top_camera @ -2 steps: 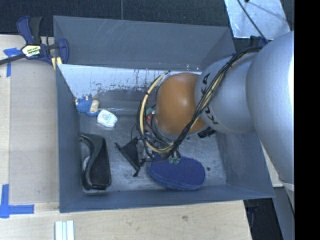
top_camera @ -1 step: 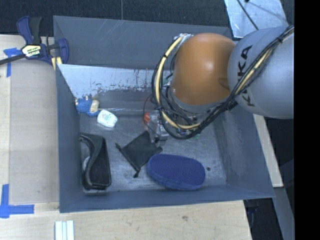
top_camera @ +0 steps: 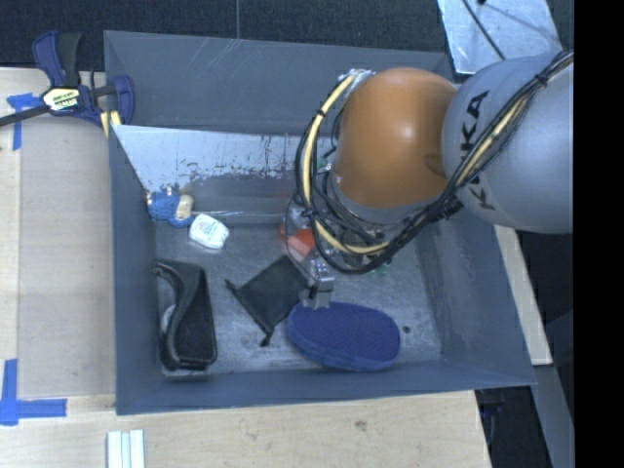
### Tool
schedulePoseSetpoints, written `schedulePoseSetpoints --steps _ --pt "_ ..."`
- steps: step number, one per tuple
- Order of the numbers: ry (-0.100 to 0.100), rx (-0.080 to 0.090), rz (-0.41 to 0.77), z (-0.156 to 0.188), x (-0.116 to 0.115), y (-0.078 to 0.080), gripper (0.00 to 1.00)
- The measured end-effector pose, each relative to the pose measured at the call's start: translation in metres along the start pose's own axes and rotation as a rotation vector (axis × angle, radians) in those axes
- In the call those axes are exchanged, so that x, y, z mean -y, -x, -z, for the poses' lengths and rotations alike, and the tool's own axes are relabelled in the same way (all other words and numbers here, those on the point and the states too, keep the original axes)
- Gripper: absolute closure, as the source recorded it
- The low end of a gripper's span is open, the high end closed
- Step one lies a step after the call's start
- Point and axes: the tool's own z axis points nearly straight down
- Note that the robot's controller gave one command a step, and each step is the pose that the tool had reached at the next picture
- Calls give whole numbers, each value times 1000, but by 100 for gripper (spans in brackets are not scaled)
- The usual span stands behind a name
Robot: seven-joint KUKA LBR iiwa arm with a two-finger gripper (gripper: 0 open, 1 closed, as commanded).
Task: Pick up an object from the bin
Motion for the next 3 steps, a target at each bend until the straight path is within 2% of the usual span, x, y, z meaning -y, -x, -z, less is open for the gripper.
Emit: schedulePoseSetpoints --steps 1,2,3 --pt "-1 -9 -213 -119 4 -34 0" --pt "0 -1 -214 -116 3 -32 100" --pt "1 4 -227 -57 -11 -36 100"
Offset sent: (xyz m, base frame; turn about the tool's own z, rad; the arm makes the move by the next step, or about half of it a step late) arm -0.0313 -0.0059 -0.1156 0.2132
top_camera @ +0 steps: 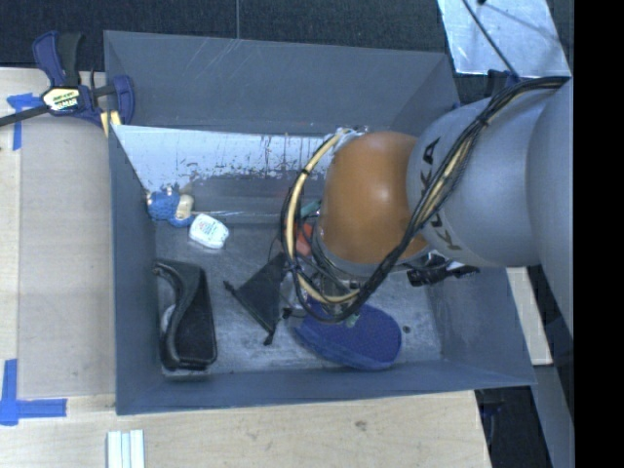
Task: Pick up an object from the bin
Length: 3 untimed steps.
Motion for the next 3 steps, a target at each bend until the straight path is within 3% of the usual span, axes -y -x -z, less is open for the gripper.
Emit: schedulePoseSetpoints --steps 1,2,3 --pt "0 0 6 51 -7 -9 100" --pt "0 -2 23 55 -29 -6 100" --pt "-2 -6 60 62 -36 -25 100"
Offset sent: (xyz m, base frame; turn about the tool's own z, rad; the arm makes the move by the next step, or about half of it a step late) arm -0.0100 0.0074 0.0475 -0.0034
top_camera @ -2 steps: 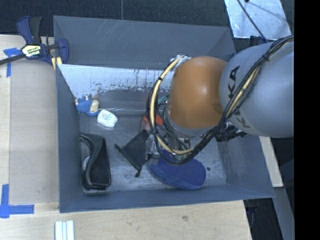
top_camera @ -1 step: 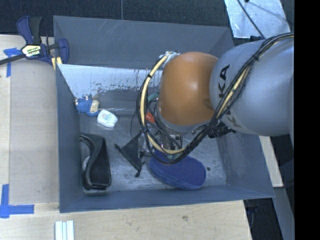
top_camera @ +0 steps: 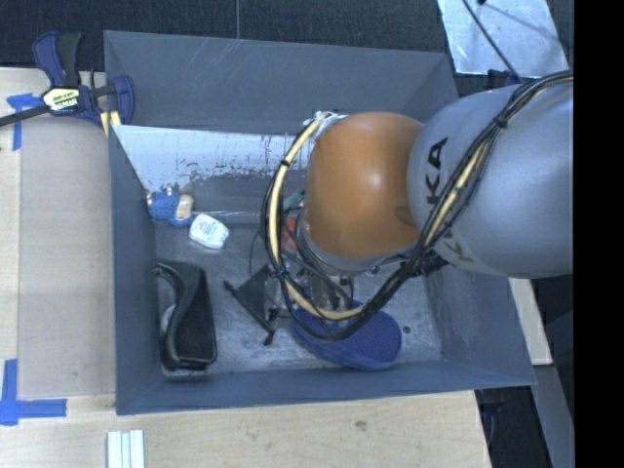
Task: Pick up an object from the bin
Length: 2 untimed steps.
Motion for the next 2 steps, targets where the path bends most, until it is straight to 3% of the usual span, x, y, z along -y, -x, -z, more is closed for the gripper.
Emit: schedulePoseSetpoints --steps 1,2 --pt "0 0 -1 0 0 0 0" --pt "-2 -4 -7 -138 18 28 0"
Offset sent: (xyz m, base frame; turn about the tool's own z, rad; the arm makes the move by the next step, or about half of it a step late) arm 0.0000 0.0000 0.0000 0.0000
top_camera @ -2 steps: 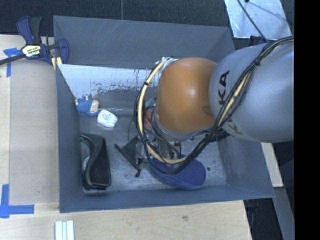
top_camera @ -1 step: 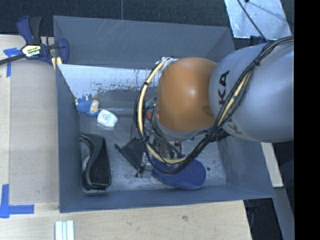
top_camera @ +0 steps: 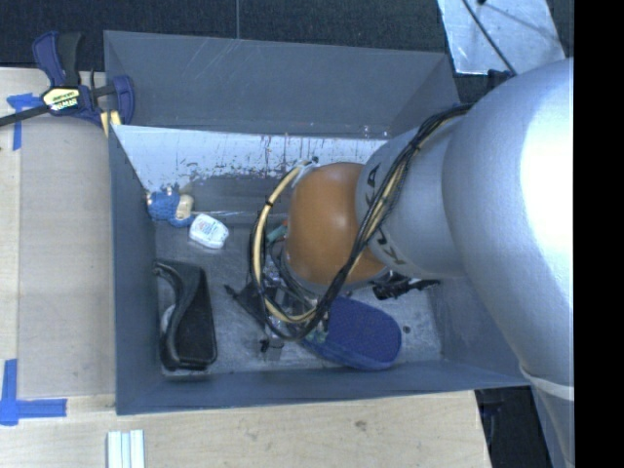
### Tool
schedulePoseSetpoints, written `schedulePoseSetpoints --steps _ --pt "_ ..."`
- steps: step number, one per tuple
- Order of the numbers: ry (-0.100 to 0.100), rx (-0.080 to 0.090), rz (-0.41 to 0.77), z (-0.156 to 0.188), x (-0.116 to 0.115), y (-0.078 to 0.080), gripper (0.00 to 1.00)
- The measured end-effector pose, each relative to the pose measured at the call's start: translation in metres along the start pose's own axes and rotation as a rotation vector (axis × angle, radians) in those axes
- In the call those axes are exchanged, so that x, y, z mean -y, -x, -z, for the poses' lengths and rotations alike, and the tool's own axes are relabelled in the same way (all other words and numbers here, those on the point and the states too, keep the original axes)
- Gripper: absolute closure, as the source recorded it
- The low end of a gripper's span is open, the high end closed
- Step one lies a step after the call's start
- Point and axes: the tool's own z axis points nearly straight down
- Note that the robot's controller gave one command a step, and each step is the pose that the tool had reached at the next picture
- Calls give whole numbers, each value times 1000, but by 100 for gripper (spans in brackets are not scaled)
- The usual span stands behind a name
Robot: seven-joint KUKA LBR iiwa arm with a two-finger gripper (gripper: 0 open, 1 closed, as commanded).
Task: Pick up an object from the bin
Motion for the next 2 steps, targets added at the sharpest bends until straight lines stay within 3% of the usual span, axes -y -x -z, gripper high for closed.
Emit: schedulePoseSetpoints --steps 1,2 --pt "3 7 0 5 -1 2 100" --pt "6 14 -43 182 -7 8 100"
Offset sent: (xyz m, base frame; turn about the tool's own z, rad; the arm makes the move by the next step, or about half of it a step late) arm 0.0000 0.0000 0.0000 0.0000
